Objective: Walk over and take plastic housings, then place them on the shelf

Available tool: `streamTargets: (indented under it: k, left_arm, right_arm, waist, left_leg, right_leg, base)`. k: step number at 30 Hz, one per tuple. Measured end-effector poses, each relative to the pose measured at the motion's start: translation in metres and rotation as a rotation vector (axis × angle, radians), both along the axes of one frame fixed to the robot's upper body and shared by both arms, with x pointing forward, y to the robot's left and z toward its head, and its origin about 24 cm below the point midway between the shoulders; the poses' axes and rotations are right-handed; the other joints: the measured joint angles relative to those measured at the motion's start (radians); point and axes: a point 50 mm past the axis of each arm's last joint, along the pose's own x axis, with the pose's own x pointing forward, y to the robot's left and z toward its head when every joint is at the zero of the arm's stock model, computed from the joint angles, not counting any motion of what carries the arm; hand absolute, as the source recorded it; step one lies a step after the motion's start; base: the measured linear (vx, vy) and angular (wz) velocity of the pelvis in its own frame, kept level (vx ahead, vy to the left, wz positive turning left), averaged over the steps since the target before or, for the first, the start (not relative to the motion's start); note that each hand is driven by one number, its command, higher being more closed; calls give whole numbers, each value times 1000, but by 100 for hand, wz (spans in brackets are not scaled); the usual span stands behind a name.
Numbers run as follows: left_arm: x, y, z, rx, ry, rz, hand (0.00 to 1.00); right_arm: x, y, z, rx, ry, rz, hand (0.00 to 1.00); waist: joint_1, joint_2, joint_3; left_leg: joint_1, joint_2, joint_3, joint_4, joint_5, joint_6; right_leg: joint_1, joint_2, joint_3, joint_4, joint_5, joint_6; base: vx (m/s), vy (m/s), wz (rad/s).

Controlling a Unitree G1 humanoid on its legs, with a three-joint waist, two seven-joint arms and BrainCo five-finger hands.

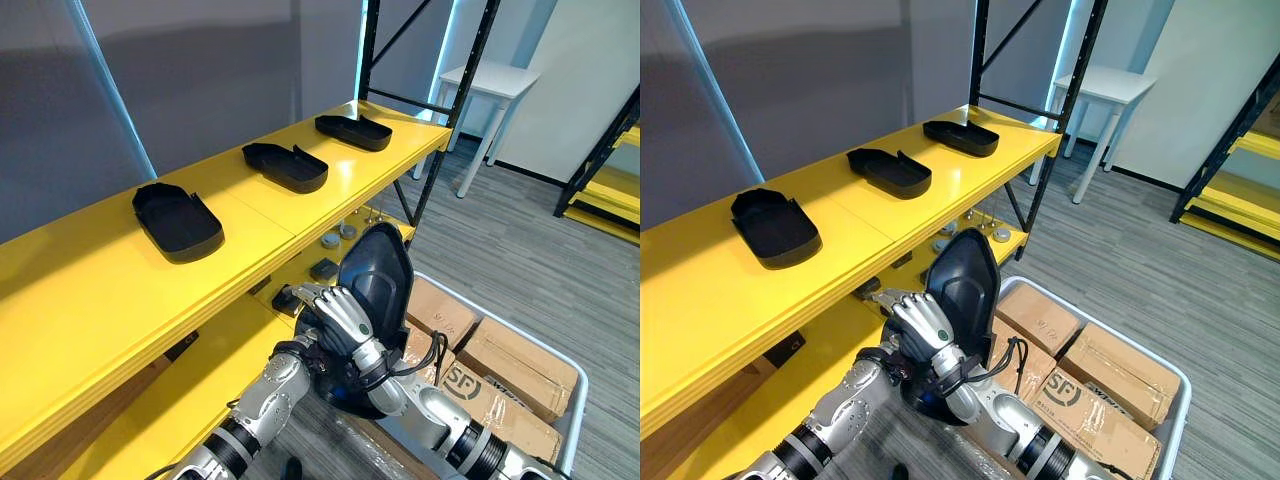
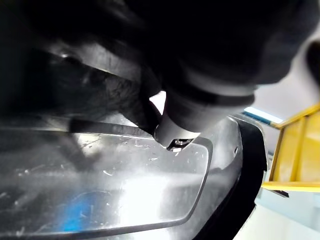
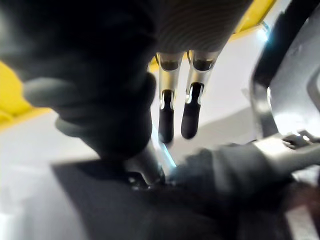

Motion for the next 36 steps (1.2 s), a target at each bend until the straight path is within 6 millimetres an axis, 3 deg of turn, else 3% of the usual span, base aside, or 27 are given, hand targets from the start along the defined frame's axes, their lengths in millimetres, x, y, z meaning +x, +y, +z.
streamTargets:
  k: [7, 12, 14, 17, 21, 23, 27, 28, 31, 32, 34, 36]
  left_arm:
    - [-7, 32, -2, 351, -154, 339, 100]
    - [-15, 51, -10, 502, -167, 510, 100]
    - [-16, 53, -11, 524, -160, 545, 100]
    - [-21, 69, -17, 550, -128, 628, 100]
    - [-36, 89, -14, 512, -114, 734, 100]
    - [-56, 102, -5, 441, -134, 815, 100]
    - [-88, 113, 12, 249, -180, 925, 100]
    - [-90, 113, 14, 225, -186, 929, 100]
    - [-94, 111, 25, 123, -228, 931, 100]
    - [-101, 116, 29, 95, -242, 946, 100]
    - [-115, 128, 39, 96, -284, 993, 100]
    - [-121, 131, 51, 56, -360, 1004, 100]
  right_arm:
    - [-14, 0, 3, 169, 51, 4, 0]
    - [-35, 6, 26, 426, 84, 110, 0]
    - [-38, 1, 33, 519, 95, 130, 0]
    - [-37, -22, 40, 721, 159, 107, 0]
    - [-43, -52, 18, 857, 293, 0, 0]
    - [-47, -68, 0, 899, 374, -88, 0]
    - [-46, -89, -28, 917, 461, -238, 0]
    - [-45, -92, -31, 932, 471, -257, 0]
    - [-39, -105, -39, 960, 492, -326, 0]
    - [-37, -106, -43, 952, 517, -343, 0]
    - [-35, -105, -44, 950, 538, -332, 0]
    - [-30, -117, -47, 962, 546, -360, 0]
  waist:
    - [-13, 0, -12]
    - [-35, 1, -33]
    - [-44, 0, -37]
    - [-54, 1, -44]
    - [-68, 3, -53]
    - [-81, 5, -54]
    - [-73, 15, -62]
    - [-76, 18, -65]
    - [-72, 31, -68]
    - [-49, 30, -69]
    - [-40, 26, -70]
    - [-40, 55, -71]
  left_leg:
    - [10, -4, 41, -5, -21, 4]
    - [14, 3, 68, -5, -25, 5]
    - [16, 5, 69, -5, -25, 5]
    - [26, 10, 87, -5, -29, 2]
    - [27, 12, 90, -5, -31, 1]
    - [26, 13, 90, -5, -32, -1]
    - [0, 11, 92, -4, -33, -2]
    - [-12, 13, 112, -3, -35, -1]
    - [-79, 60, 346, 69, -36, 3]
    - [-79, 46, 358, 81, -40, 22]
    - [-58, -16, 332, 77, -60, 39]
    - [-20, -70, 279, 71, -83, 40]
  right_leg:
    - [-10, -19, 13, 23, -15, 4]
    - [-23, -19, 40, 28, -14, 3]
    - [-23, -19, 41, 30, -14, 3]
    - [-24, -19, 60, 32, -14, 3]
    - [-28, -18, 65, 32, -14, 3]
    - [-28, -17, 65, 29, -14, 2]
    - [-34, -21, 44, 26, -15, 3]
    - [-32, -23, 21, 22, -14, 3]
    - [-18, -36, -90, 19, -17, 14]
    - [4, -51, -115, 20, -26, 28]
    - [47, -105, -187, 54, -56, 60]
    - [44, -220, -296, 348, -80, 56]
  base:
    - [2, 10, -8]
    - [-6, 0, -15]
    - [-5, -3, -7]
    - [-10, 1, -14]
    - [-6, -1, -6]
    - [0, 0, 0]
    - [-13, 4, 12]
    - [-25, 8, 90]
    - [17, 29, 99]
    - [74, 94, 83]
    - [133, 96, 98]
    - [188, 142, 162]
